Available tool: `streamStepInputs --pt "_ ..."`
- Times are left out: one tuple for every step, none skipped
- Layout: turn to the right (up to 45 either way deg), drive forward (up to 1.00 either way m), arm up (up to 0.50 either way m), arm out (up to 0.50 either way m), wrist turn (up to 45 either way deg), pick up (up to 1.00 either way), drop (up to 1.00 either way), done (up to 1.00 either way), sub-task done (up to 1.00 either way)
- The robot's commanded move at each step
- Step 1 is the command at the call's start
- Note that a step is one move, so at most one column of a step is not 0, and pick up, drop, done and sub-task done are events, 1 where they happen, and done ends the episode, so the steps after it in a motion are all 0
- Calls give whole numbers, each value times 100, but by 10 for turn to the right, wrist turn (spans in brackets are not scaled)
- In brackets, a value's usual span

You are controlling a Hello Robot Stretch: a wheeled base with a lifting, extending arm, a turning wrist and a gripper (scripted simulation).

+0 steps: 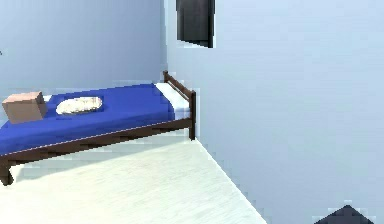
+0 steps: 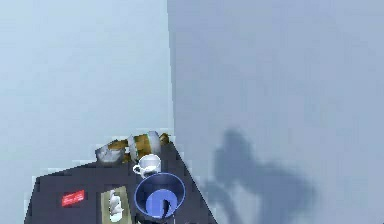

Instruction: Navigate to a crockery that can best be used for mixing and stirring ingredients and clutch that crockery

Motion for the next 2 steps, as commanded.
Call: streamStepInputs --pt "0 0 10 0 0 0 0 0 0" --pt "0 0 0 0 0 0 0 100 0"
